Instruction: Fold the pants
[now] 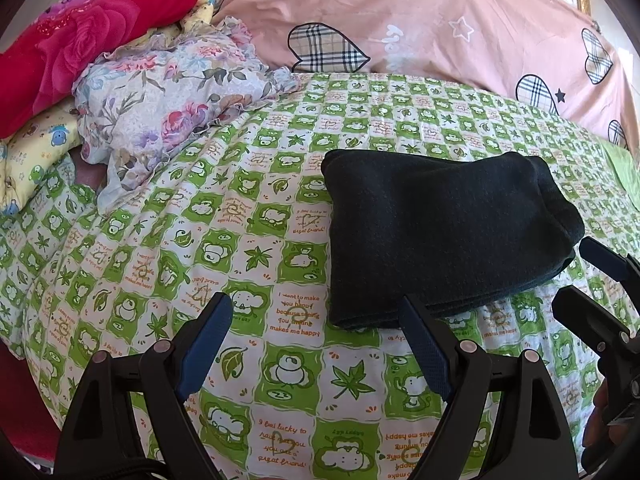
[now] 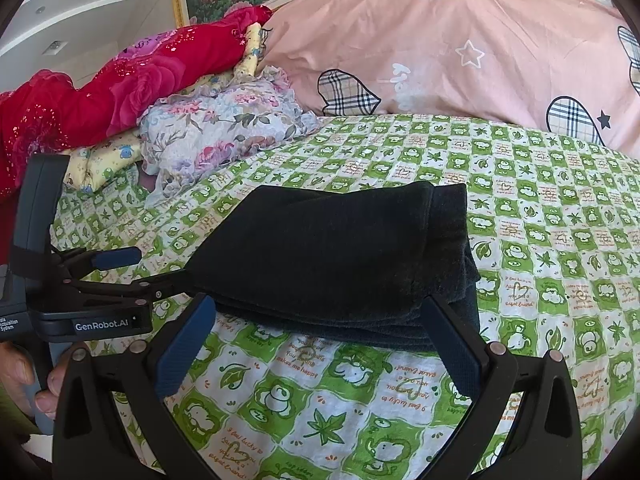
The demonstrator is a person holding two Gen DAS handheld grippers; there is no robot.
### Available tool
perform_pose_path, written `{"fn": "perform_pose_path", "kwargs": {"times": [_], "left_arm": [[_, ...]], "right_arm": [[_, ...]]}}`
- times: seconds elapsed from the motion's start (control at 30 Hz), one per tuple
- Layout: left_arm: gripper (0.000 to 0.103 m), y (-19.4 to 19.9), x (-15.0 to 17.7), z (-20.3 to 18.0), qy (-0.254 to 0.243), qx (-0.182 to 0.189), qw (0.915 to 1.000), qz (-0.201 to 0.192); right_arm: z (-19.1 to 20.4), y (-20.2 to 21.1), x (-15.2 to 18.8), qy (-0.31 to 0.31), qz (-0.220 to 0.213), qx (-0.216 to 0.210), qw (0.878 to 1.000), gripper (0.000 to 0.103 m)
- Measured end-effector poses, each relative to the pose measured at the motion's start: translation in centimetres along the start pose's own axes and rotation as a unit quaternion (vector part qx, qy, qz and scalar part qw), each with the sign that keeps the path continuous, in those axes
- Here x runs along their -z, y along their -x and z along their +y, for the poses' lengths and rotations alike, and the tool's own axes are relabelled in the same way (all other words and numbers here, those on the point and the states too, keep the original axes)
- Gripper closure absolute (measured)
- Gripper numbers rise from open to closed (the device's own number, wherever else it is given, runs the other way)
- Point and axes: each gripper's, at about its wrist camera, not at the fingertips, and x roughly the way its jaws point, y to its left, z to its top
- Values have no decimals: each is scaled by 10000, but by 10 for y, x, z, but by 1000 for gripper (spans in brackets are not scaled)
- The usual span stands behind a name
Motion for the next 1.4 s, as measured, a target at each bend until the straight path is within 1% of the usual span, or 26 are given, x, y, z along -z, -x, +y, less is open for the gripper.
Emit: {"fn": "perform_pose_path", "kwargs": {"times": [1.2, 1.4], "left_arm": [[17, 3, -3, 0, -111, -53, 9999, -60], [17, 3, -5, 2, -105, -149, 9998, -92]], "right_arm": [[-1, 3, -5, -57, -40, 17, 10000, 1], [-1, 3, -6, -55, -51, 27, 10000, 1]]}}
